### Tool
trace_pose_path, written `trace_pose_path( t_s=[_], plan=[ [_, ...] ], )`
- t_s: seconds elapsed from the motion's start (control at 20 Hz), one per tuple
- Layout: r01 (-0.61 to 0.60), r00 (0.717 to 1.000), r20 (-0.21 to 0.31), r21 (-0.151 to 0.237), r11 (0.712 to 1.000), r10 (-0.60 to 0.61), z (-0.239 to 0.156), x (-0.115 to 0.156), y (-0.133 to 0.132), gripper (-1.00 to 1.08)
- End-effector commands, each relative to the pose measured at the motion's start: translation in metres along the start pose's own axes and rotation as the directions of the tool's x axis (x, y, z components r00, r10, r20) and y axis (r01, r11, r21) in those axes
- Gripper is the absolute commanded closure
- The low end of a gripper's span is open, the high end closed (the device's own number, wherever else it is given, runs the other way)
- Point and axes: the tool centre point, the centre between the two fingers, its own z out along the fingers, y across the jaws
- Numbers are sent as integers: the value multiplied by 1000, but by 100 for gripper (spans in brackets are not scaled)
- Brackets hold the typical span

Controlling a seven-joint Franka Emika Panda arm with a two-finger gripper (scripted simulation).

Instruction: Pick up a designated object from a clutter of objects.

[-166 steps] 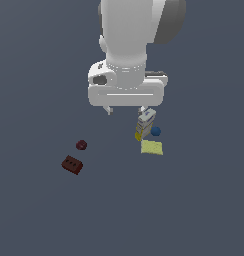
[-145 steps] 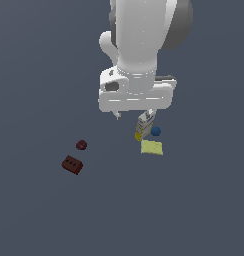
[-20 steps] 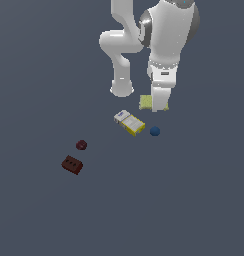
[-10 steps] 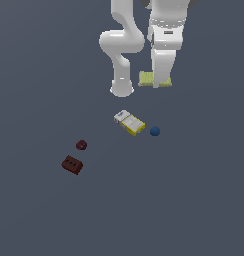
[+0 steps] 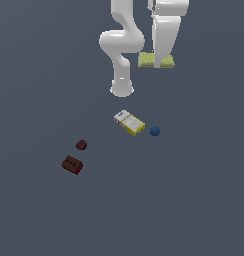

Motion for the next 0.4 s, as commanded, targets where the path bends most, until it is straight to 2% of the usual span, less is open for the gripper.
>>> trace_pose_path(
  t_s=[0.0, 0.35],
  plan=[
    [0, 1000, 0, 0, 1000, 0, -10, -1, -1, 108],
    [0, 1000, 1, 0, 1000, 0, -17, -2, -1, 108]
  ],
)
